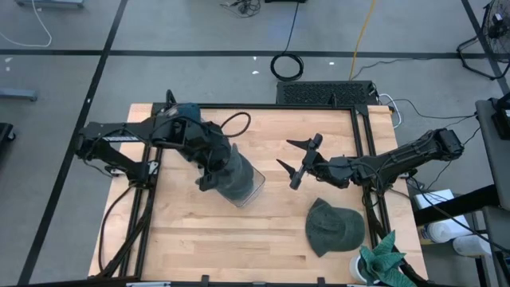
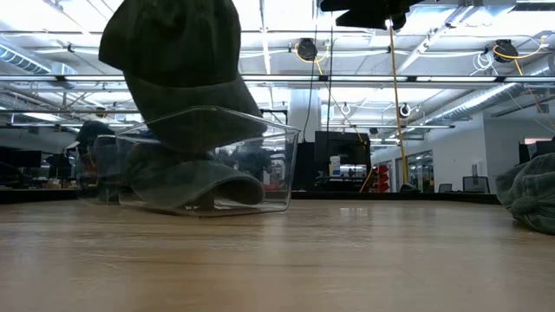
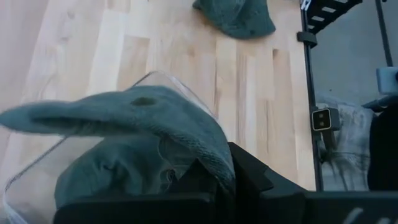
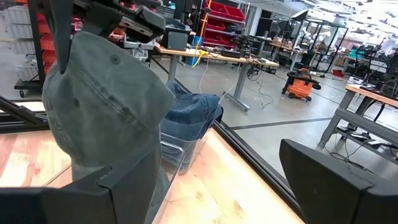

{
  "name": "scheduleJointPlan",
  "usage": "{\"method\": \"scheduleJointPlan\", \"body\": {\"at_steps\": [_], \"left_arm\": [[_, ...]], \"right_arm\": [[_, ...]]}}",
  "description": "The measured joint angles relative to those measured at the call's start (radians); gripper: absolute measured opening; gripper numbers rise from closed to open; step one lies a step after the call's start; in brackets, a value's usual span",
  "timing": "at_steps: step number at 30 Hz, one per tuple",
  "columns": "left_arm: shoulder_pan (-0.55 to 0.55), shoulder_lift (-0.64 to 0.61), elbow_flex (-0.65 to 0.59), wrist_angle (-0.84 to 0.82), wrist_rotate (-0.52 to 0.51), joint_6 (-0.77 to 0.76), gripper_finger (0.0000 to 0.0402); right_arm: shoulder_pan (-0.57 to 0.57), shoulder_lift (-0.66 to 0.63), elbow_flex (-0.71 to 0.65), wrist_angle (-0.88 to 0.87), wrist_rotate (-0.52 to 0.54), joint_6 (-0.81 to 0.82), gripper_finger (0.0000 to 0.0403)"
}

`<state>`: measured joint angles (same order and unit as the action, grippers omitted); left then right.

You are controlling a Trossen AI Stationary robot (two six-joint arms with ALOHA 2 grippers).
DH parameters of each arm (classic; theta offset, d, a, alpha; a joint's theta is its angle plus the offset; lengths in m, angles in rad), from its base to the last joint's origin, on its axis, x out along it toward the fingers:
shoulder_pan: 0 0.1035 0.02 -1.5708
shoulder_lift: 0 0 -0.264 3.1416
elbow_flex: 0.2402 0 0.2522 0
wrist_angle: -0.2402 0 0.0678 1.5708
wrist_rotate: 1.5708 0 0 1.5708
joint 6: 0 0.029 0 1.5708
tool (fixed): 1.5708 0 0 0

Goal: Pick & Place hat
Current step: Put the top black cap into the bottom transparent bin

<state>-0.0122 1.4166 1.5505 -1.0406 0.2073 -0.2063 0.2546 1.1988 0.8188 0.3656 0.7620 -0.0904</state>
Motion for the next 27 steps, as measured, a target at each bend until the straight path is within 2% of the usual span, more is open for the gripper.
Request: {"method": "scheduleJointPlan", "body": {"at_steps": [11,20,27], "left_arm": [[-0.007,0.067,0.000,0.005,-0.019,-0.068,0.0017],[-0.031,0.107,-0.001,0.074,-0.035,-0.154,0.0020],[-0.036,0.106,-0.001,0.035,-0.146,-0.225,0.0017]], "right_arm": [[0.000,0.000,0.000,0.002,0.000,0.000,0.0314],[0.000,0.000,0.000,-0.003,0.000,-0.002,0.0314],[0.000,0.000,0.000,-0.003,0.000,-0.001,0.0314]]}}
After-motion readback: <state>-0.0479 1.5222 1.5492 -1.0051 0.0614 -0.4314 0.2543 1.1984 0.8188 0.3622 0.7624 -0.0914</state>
